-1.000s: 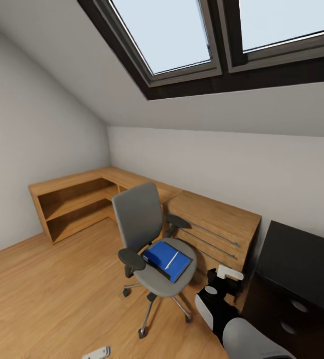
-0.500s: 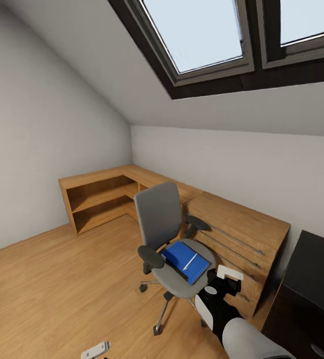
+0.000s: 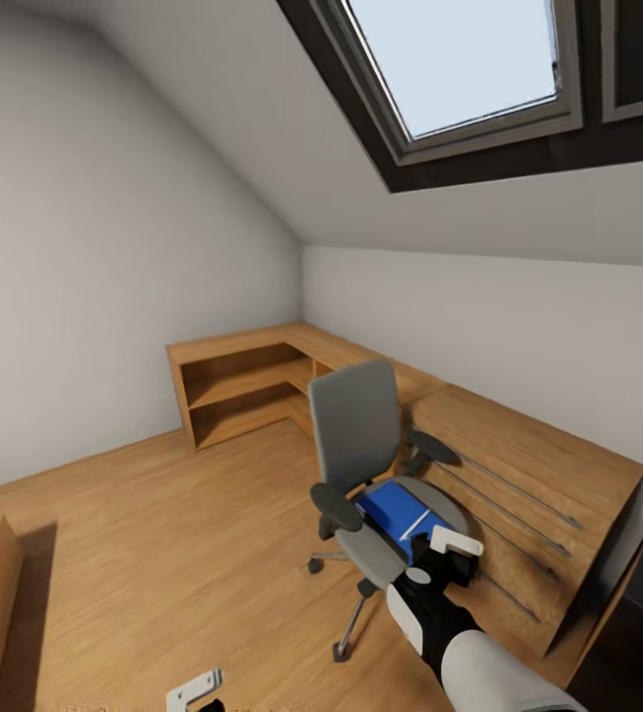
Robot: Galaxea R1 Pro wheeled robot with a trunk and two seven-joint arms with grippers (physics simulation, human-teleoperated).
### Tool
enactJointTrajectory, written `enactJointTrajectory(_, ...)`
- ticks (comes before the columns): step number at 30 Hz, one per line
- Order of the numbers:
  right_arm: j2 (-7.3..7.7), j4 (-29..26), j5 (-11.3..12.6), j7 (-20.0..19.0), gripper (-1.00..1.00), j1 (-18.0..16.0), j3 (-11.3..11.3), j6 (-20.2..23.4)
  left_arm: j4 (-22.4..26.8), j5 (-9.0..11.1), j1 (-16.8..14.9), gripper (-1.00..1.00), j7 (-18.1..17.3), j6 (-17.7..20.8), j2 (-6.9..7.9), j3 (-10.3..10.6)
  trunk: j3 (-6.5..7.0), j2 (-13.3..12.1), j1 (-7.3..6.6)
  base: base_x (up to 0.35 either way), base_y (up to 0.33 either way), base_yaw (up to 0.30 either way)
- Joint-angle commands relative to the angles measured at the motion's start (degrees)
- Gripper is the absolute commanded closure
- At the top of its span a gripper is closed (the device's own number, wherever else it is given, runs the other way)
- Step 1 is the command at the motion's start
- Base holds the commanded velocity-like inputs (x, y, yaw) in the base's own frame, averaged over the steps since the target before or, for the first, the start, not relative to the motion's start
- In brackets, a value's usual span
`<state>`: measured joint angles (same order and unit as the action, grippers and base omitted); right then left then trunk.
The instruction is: In the bedroom, organize the workspace by keeping the computer under the desk, ensuring the monitor is on the desk, placing the keyboard on the desk next to the monitor, placing the mouse on the desk next to the keyboard, moving the folder from the swivel chair onto the desk next to the mouse, stacking the notebook on top of the folder with the pen on top of the notebook, and positioning the swivel chair next to the desk.
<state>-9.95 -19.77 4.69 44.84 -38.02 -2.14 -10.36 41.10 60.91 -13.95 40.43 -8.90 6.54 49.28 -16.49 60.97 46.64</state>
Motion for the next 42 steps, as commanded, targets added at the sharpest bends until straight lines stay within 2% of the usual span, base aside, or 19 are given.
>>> enactJointTrajectory(1,0.02,0.0,0.5,0.16,-1.0,-0.03,-0.24,-0.37,0.57,0.61,-0.12,-1.0,0.32,-0.47,0.12,0.47,-0.11,0.05,0.01,0.0,0.0,0.265)
enactJointTrajectory(5,0.05,0.0,0.5,0.16,-1.0,-0.03,-0.24,-0.37,3.02,0.63,-0.12,-1.0,0.48,-0.38,1.06,0.42,-0.28,0.05,0.01,0.0,0.0,0.259)
enactJointTrajectory(11,0.09,0.0,0.5,0.18,-1.0,-0.03,-0.24,-0.37,12.25,0.81,-0.12,-1.0,0.86,0.53,4.88,0.27,-0.55,0.05,0.01,0.0,0.0,0.246)
enactJointTrajectory(12,0.12,-0.04,0.47,0.2,-1.0,-0.03,-0.24,-0.37,16.41,0.95,-0.12,-1.0,1.28,1.47,6.27,0.25,-0.6,0.05,0.01,0.0,0.0,0.24)
enactJointTrajectory(17,0.17,-0.07,0.43,0.23,-1.0,-0.03,-0.24,-0.37,27.75,1.14,-0.12,-1.0,4.34,7.95,9.29,-0.15,-0.82,0.05,0.01,0.0,0.0,0.221)
enactJointTrajectory(18,0.18,-0.11,0.42,0.24,-1.0,-0.03,-0.24,-0.37,31.97,1.2,-0.12,-1.0,6.57,11.6,9.98,-1.17,-0.85,0.05,0.01,0.0,0.0,0.124)
enactJointTrajectory(19,0.18,-0.13,0.42,0.24,-1.0,-0.03,-0.24,-0.37,33.86,1.23,-0.12,-1.0,7.78,13.39,10.19,-2.05,-0.88,0.05,0.01,0.0,0.0,0.099)
enactJointTrajectory(24,0.23,-0.27,0.41,0.28,-1.0,-0.03,-0.18,-0.37,40.75,1.31,-0.12,-1.0,12.55,21.13,10.14,-8.47,-0.94,0.05,0.01,0.0,0.0,0.053)
enactJointTrajectory(29,0.42,-0.49,0.48,0.27,-1.0,-0.03,0.02,-0.87,44.11,1.36,-0.12,-1.0,14.6,26.65,8.77,-12.86,-0.96,0.05,0.01,0.0,0.0,0.017)
enactJointTrajectory(32,0.53,-0.57,0.49,0.26,-1.0,-0.03,0.08,-1.63,43.69,1.22,-0.12,-1.0,15.04,27.42,8.13,-12.63,-0.96,0.05,0.01,0.0,0.0,0.004)
enactJointTrajectory(34,0.58,-0.62,0.49,0.3,-1.0,-0.03,0.09,-2.03,43.37,1.13,-0.12,-1.0,15.29,27.65,7.88,-11.63,-0.96,0.05,0.01,0.0,0.0,0.002)
enactJointTrajectory(42,1.19,-2.24,0.83,0.44,-1.0,-0.03,0.31,-2.47,40.29,0.74,-0.12,-1.0,15.46,27.79,7.46,-10.15,-0.96,0.05,0.01,0.093,0.0,0.0)
